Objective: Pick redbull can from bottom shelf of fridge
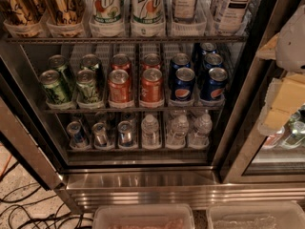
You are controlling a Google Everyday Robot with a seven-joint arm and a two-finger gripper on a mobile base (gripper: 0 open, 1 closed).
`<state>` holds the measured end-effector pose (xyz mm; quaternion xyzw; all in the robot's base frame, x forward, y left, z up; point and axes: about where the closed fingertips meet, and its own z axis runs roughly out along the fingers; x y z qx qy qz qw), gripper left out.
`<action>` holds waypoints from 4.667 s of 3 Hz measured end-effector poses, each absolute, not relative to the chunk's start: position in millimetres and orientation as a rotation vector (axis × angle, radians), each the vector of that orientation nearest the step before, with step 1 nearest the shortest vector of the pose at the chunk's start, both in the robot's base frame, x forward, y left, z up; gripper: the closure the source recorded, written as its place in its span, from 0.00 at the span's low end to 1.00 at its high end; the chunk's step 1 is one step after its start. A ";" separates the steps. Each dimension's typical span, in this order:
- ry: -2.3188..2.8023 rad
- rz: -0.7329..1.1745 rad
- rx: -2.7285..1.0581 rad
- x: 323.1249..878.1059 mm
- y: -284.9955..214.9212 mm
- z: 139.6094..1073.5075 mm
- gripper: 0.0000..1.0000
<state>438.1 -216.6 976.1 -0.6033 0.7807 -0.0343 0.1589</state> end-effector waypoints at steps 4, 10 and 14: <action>2.016 0.274 -1.558 414.3 -88.6 924.2 0.00; 1.889 0.448 -1.166 423.8 21.4 805.0 0.00; 1.715 0.422 -1.029 471.3 47.5 764.9 0.00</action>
Offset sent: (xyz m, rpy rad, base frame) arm -0.0066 0.0753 -0.0267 0.1958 -0.0192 0.0473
